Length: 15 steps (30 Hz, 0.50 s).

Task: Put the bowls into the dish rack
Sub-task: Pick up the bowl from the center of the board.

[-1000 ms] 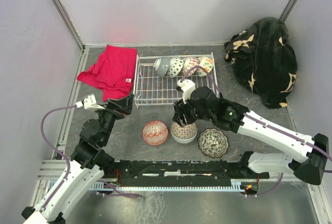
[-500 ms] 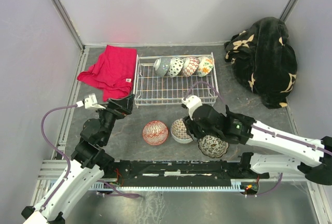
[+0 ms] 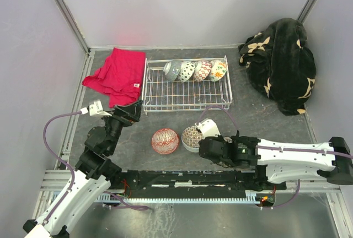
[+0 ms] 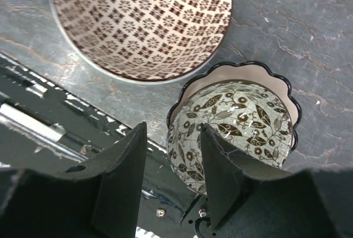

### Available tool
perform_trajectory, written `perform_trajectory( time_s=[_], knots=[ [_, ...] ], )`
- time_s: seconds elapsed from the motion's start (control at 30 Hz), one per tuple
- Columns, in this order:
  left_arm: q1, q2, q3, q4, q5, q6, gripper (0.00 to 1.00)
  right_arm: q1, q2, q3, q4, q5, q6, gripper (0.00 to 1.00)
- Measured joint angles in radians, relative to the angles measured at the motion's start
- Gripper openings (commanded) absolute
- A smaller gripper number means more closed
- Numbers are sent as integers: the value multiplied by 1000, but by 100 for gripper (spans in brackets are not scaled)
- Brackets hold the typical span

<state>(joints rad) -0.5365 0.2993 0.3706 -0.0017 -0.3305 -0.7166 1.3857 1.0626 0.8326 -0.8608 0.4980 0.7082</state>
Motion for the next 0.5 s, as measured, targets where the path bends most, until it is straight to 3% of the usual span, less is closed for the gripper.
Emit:
perform_trajectory(
  time_s=[0.23, 0.5],
  knots=[
    [0, -8, 0, 0, 0, 0, 99, 13, 36, -64, 8, 64, 66, 48],
    [0, -8, 0, 0, 0, 0, 99, 13, 74, -140, 83, 53, 96, 36]
  ],
)
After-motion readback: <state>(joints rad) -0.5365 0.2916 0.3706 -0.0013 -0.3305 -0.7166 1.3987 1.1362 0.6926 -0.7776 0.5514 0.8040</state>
